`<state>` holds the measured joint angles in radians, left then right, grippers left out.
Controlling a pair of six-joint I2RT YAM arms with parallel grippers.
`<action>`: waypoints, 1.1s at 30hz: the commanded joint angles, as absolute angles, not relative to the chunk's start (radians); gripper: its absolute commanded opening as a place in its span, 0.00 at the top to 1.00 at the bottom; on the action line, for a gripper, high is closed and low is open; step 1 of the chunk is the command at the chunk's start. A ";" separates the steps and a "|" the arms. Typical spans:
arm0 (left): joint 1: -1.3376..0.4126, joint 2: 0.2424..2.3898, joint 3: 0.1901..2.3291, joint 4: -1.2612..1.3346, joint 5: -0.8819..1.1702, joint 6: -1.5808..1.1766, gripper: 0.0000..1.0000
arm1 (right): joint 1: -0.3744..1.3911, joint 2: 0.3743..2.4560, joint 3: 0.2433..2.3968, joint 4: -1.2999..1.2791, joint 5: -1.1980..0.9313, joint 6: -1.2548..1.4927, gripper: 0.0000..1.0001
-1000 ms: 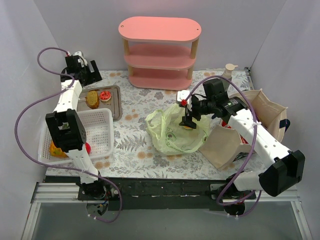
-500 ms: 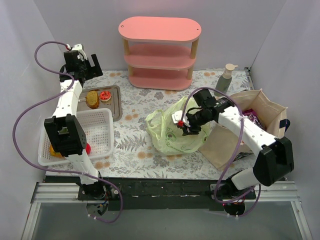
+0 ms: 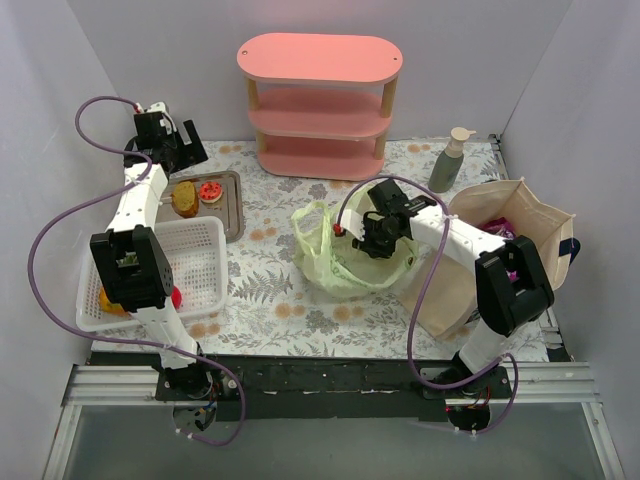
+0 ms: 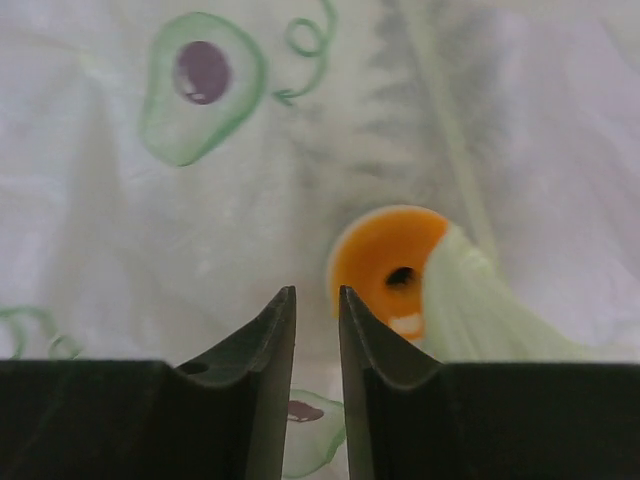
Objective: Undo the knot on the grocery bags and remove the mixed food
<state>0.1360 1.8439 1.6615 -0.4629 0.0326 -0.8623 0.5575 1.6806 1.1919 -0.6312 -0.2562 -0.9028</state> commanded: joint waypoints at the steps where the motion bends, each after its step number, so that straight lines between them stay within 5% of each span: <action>1: 0.140 1.835 1.649 -0.459 0.057 -0.879 0.02 | 0.561 1.695 1.186 -0.479 -0.077 -0.765 0.61; 11: 0.141 1.832 1.625 -0.451 0.094 -0.900 0.02 | 0.560 1.827 1.206 -0.476 -0.061 -0.799 0.43; 15: 0.141 1.822 1.609 -0.449 0.104 -0.900 0.02 | 0.561 1.862 1.204 -0.454 -0.005 -0.853 0.63; 19: 0.140 1.815 1.601 -0.443 0.139 -0.888 0.02 | 0.561 1.815 1.235 -0.488 -0.015 -0.859 0.98; 33: 0.121 1.851 1.666 -0.373 0.505 -0.864 0.02 | 0.549 1.579 1.469 -0.940 -0.377 -0.802 0.99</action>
